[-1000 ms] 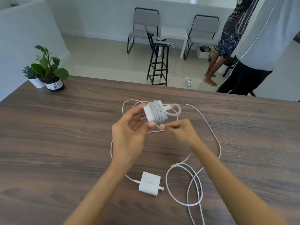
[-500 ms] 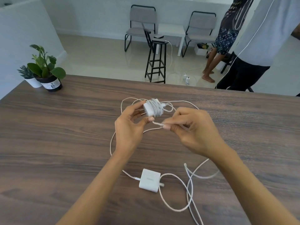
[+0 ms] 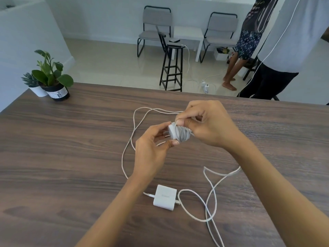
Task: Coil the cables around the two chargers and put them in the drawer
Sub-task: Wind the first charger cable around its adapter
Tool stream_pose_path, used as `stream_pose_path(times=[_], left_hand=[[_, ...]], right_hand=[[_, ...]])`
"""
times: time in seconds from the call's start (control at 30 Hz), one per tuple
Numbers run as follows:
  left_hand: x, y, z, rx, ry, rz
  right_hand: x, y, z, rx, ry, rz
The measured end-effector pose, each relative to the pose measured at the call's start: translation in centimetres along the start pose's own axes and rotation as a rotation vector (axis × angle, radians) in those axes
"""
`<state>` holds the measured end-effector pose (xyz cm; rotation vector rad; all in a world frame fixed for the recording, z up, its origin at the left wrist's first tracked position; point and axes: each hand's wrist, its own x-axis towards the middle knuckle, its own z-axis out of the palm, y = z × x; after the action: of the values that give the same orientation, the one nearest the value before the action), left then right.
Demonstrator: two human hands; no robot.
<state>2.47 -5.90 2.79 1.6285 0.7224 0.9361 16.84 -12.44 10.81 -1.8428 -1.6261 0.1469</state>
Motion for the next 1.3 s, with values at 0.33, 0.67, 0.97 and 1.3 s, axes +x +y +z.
stream_pose_path(times=[0.33,0.67,0.97,1.3], left_hand=[[-1.6,2.1,-0.1,-0.193,-0.067,0.006],[-1.2,4.0,-1.2,-0.350,0.046,0.146],[3.1,2.8,-3.6,-0.187,0.301,0.189],[3.9,-5.3,-3.7,0.213,0.206,0.172]], right_hand=[[1.3,2.9,-0.4,0.359,-0.012,0.220],[-2.5,8.4,4.6,0.685,-0.060,0.698],[-7.8,7.2,6.9,0.514,-0.125,0.658],[-5.9,-0.8,-0.1,0.403,-0.219,0.113]])
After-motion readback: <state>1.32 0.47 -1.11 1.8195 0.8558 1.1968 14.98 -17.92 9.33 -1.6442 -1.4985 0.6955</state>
